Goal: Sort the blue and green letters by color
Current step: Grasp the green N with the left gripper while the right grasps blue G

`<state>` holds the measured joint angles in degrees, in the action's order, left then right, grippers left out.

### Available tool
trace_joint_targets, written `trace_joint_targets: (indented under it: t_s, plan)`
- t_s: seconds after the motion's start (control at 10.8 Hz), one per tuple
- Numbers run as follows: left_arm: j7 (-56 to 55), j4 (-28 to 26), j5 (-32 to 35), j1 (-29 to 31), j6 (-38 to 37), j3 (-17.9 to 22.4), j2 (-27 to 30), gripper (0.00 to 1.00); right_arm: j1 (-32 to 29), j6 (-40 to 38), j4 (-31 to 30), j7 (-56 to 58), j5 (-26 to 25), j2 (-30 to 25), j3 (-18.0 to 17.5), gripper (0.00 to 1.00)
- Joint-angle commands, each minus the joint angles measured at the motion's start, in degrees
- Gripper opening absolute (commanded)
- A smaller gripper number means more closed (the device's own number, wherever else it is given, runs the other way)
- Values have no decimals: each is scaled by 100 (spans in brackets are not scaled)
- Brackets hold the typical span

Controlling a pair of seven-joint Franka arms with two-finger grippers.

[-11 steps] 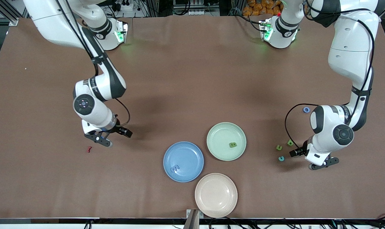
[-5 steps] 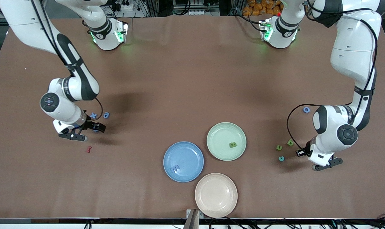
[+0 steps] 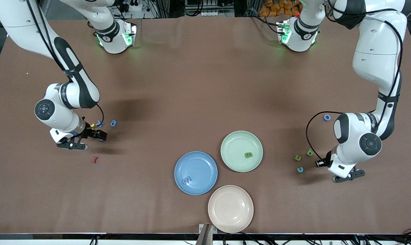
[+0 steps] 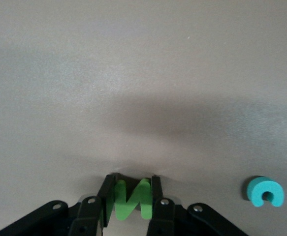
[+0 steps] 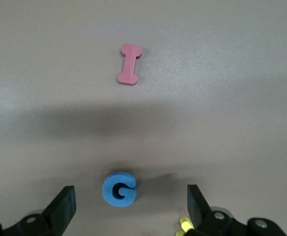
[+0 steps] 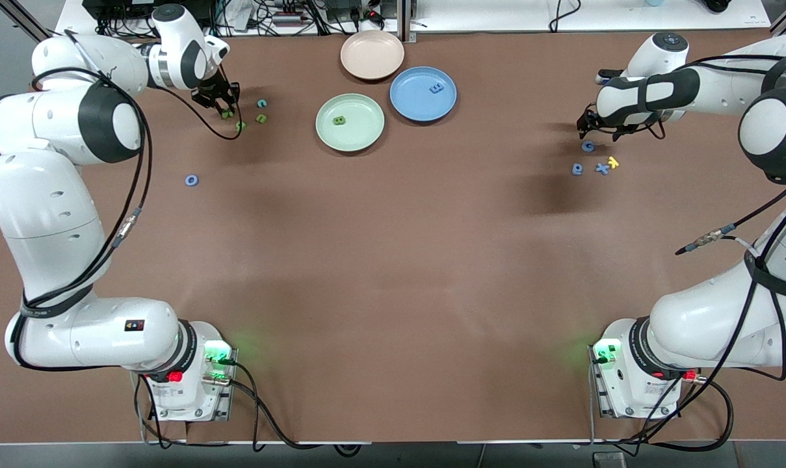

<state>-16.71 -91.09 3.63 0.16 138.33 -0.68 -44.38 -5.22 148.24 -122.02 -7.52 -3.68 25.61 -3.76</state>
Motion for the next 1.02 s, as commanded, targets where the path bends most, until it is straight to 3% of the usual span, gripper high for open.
trace_joint_targets:
  t_s: [0.0,0.28,0.74,0.83,0.92]
  plan:
    - [54,-23,130,-146,-78,-11,297,11,-40,38,-68,-4,-80,58,-54,100]
    - [-69,-49,16,-594,-464,128,762,11,-32,65,-59,-74,-63,217,-63,100]
    - [-1359,4,-1142,-2043,-703,358,984,11,-14,73,-41,-74,-1,287,-72,100]
    - [-1527,21,-1301,-2324,-703,471,958,11,-14,73,-32,-4,-10,287,-63,38]
    - [-1737,30,-1442,-2632,-703,611,879,11,-14,73,-24,14,-10,287,-63,0]
